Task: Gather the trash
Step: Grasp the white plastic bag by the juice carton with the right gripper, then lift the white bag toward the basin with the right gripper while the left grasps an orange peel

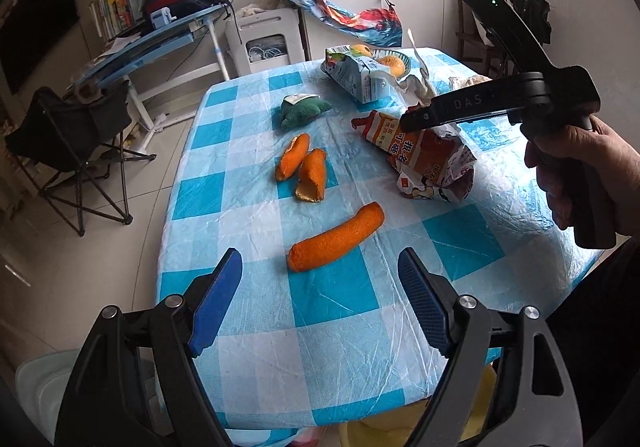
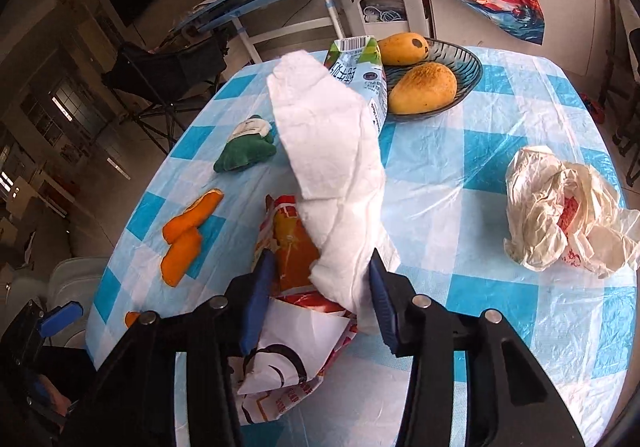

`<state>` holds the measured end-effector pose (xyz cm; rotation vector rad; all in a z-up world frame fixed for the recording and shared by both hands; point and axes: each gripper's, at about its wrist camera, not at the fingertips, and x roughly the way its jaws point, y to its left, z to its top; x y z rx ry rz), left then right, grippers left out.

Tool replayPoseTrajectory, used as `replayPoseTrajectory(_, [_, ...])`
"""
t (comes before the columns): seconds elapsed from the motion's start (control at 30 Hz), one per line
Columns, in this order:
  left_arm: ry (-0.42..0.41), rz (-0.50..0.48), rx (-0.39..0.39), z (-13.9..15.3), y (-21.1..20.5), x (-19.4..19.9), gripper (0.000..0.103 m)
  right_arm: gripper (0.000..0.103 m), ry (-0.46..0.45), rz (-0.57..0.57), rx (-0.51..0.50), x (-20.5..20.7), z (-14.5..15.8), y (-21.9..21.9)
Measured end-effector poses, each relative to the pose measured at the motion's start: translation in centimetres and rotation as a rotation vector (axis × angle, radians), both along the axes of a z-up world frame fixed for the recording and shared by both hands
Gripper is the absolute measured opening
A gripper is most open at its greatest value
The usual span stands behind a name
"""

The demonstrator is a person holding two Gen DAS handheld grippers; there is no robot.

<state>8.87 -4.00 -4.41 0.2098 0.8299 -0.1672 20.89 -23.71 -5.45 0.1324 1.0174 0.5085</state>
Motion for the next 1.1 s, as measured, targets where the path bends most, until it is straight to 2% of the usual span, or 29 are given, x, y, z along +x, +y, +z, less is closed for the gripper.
replayPoseTrajectory(0.1, [-0.002, 0.037, -0.03, 0.5, 1.4, -0.2, 0.077, 0.031, -0.021, -0.003, 0.023, -0.3, 0.5, -0.1])
replayPoseTrajectory(0.2, [0.0, 0.072, -0.057, 0.6, 2.5, -0.4, 0.077, 0.008, -0.031, -0.022, 0.05, -0.7, 0.9, -0.4])
replayPoseTrajectory(0.4, [0.002, 0.081, -0.057, 0.3, 3.0, -0.7, 0.077, 0.007, -0.083, -0.026, 0.091, -1.9, 2.7, -0.7])
replayPoseTrajectory(0.57, [0.005, 0.035, -0.072, 0.6, 2.8, -0.3, 0.077, 0.007, -0.121, -0.045, 0.176, -2.8, 4.6, -2.0])
replayPoseTrajectory(0.7, [0.029, -0.017, -0.068, 0.7, 2.0, 1.4, 0.077, 0.007, -0.144, -0.067, 0.245, -3.3, 5.9, -3.4])
replayPoseTrajectory(1.03, [0.096, -0.18, 0.158, -2.3, -1.6, 4.8, 0.077, 0.007, -0.125, -0.098, 0.388, -2.7, 6.8, -5.1])
replayPoseTrajectory(1.07, [0.103, -0.195, 0.174, -2.6, -1.9, 4.9, 0.072, 0.007, -0.12, -0.092, 0.398, -2.7, 6.8, -5.1])
replayPoseTrajectory(1.1, [0.115, -0.21, 0.189, -3.1, -2.3, 5.0, 0.062, 0.007, -0.117, -0.086, 0.403, -2.7, 6.9, -4.9])
